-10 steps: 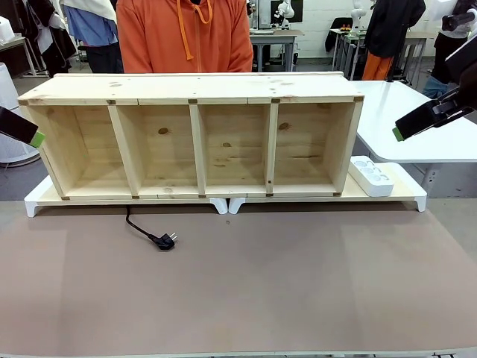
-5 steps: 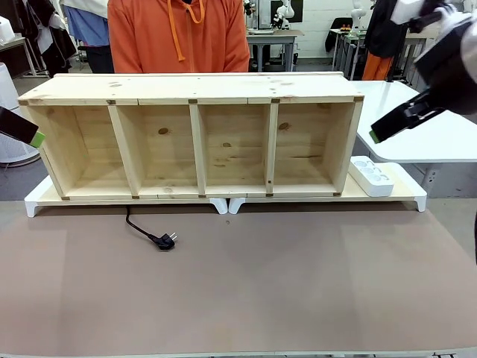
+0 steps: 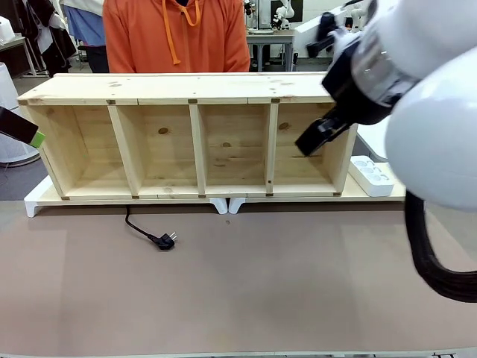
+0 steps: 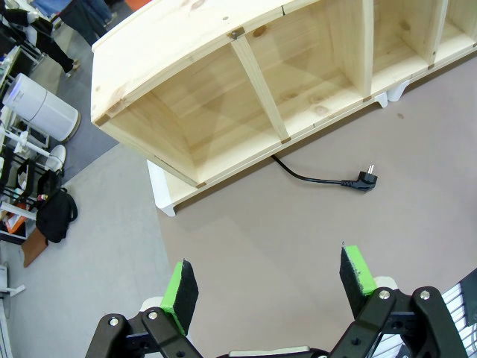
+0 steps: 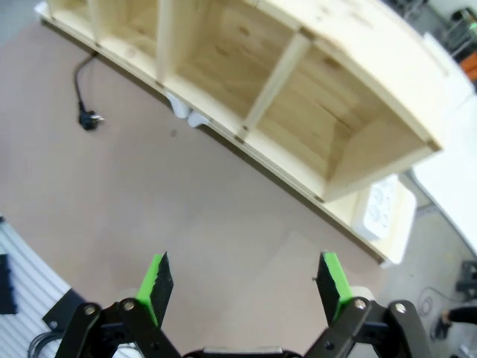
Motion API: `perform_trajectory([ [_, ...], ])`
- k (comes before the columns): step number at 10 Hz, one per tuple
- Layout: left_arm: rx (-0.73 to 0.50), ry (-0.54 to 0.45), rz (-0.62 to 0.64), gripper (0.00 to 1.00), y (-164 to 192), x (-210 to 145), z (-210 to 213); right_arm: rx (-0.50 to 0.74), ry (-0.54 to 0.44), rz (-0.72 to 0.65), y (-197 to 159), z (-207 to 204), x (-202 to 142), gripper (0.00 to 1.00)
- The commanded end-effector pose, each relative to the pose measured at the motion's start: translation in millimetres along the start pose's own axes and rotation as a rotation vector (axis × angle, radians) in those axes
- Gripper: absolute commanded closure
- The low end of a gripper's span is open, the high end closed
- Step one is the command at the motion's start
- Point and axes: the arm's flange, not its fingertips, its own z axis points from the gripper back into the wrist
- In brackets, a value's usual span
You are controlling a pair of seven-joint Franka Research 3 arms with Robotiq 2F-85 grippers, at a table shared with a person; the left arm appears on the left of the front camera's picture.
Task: Perform cable management.
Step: When the cord part of the Power Cable appears at the lower middle area of the table and stops, grasp the cord part of the Power Cable.
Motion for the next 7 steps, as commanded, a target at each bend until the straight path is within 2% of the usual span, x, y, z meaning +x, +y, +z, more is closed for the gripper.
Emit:
perform_trajectory([
  [1,0.002,-0.007,-0.005,0.00,0,2,-1,0.054,-0.028,0.008,22,-21,24,0.00],
  [3,0.002,-0.007,-0.005,0.00,0,2,-1,0.099,-0.041,0.041,48,-44,39,0.00],
  [7,0.002,-0.007,-0.005,0.00,0,2,-1,0.162,-0.004,0.106,95,-91,65,0.00],
])
